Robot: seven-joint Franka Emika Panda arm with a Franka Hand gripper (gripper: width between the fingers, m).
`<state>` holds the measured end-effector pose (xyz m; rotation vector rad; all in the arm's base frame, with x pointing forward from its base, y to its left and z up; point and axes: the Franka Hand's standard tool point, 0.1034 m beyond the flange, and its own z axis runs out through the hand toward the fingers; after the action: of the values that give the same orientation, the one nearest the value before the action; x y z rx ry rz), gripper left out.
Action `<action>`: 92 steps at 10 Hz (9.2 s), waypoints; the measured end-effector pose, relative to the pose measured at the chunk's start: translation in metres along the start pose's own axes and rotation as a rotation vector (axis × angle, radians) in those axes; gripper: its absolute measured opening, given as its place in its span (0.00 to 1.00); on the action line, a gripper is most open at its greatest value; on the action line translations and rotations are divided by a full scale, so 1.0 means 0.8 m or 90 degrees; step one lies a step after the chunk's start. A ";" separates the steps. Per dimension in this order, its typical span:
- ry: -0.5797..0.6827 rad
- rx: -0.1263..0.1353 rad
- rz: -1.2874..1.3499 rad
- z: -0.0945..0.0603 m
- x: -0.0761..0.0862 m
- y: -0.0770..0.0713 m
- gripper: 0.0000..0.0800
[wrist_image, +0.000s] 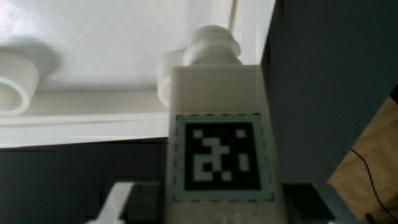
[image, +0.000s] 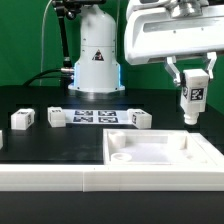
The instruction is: Assemble one leg
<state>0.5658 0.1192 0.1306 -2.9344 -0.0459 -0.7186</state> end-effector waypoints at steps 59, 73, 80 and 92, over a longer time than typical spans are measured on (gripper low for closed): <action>-0.353 0.035 -0.092 0.083 0.030 0.022 0.36; -0.285 -0.149 0.731 0.091 0.023 -0.008 0.36; -0.301 -0.098 0.554 0.091 0.022 -0.009 0.80; -0.301 -0.009 -0.149 0.088 0.033 0.009 0.81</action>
Offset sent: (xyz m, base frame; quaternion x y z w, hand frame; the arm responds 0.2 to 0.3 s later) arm 0.0413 -0.0048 0.0007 -0.0429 0.0047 -0.1145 0.9925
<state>0.6218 0.1205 0.0800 -3.0705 -0.4314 -0.0294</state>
